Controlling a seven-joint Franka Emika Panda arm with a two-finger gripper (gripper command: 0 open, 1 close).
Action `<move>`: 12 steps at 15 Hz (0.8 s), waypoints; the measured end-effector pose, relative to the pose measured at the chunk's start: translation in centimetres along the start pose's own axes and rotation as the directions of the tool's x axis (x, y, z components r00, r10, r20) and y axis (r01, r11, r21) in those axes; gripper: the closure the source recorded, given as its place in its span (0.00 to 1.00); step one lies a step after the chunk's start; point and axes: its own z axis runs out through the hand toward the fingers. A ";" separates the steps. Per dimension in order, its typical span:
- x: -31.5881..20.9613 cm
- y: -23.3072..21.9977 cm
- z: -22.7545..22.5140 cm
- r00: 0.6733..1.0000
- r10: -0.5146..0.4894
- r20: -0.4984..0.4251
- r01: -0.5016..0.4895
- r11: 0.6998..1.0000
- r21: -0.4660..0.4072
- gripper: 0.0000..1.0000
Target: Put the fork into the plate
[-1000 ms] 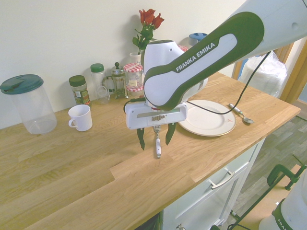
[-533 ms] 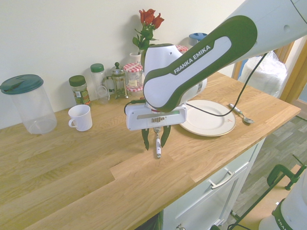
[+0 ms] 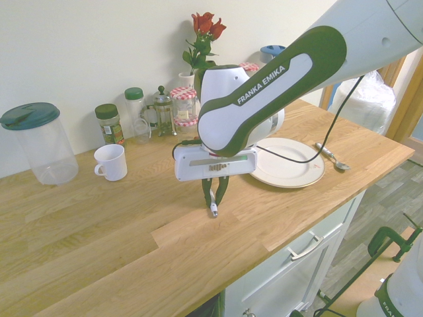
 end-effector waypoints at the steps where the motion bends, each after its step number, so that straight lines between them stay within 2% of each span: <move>1: 0.0 0.0 0.0 1.000 0.000 0.000 0.000 1.000 0.001 1.00; 12: 0.3 0.9 -1.2 1.000 0.008 -0.018 -0.007 0.999 0.039 1.00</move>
